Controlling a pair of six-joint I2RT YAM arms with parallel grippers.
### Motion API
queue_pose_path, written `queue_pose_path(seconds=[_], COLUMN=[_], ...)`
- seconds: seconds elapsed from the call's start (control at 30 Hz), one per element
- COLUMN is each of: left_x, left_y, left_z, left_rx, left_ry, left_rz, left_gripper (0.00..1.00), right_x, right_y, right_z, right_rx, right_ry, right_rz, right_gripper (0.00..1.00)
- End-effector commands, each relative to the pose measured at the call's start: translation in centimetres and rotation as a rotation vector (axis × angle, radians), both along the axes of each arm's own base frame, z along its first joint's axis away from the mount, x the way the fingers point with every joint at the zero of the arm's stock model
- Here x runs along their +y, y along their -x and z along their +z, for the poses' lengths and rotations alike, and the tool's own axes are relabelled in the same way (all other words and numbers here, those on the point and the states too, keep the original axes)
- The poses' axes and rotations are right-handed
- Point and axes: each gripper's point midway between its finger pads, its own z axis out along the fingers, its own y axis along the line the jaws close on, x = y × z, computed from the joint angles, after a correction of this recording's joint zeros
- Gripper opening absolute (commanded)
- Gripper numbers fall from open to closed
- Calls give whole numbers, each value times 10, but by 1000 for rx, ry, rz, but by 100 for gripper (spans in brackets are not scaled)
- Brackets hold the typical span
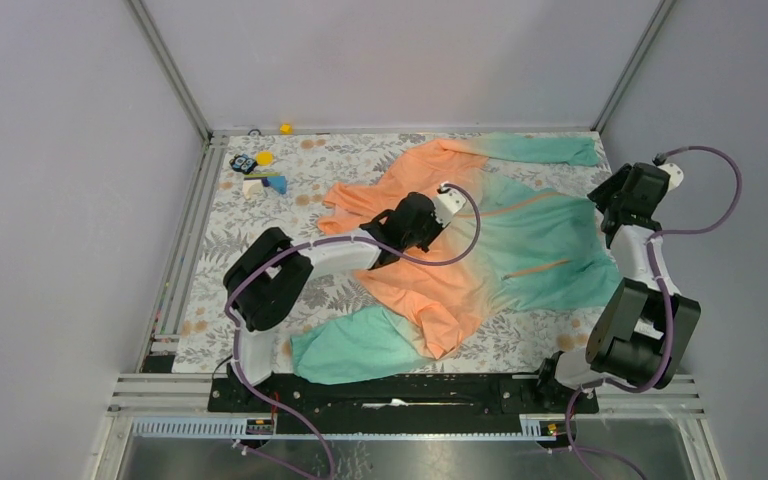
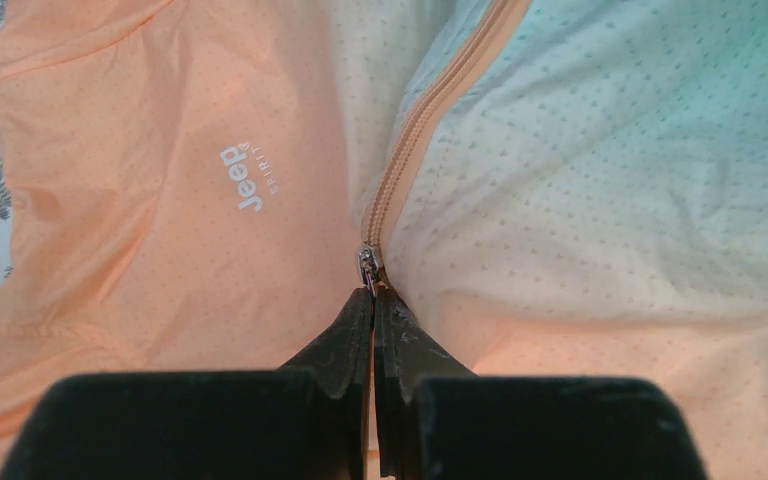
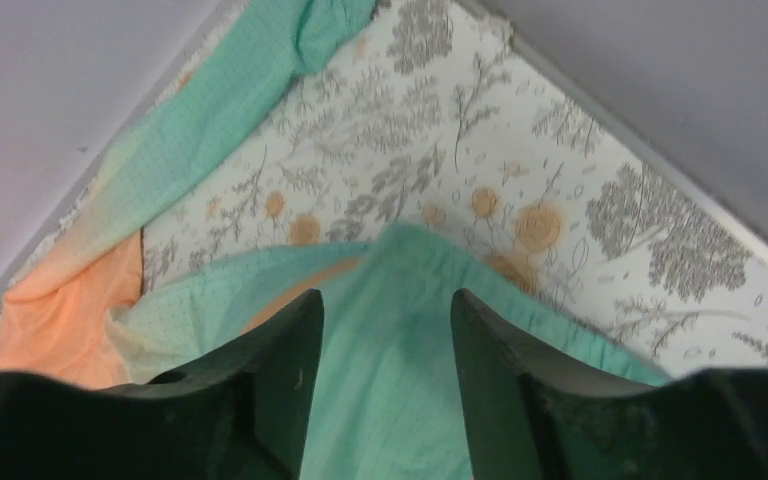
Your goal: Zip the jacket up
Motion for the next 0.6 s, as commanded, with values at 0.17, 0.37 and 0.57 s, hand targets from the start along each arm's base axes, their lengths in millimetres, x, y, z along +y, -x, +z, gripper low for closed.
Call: queue_pose_path(seconds=[0.17,0.37,0.57], left_x=[-47,-57,-53], left_y=[23,33,35], left_z=[34,35,33], left_rx=[21,0,-36], left_ry=[148,143,97], left_rz=[-93,-116,-111], left_gripper=[0,0,0], right_x=[59,188,269], right_y=[49,50,37], right_z=[-3,-8,-37], right_rx=[129,154,244], right_ry=[-143,-414,-550], right_rz=[37,200,227], right_gripper=[99,100,92])
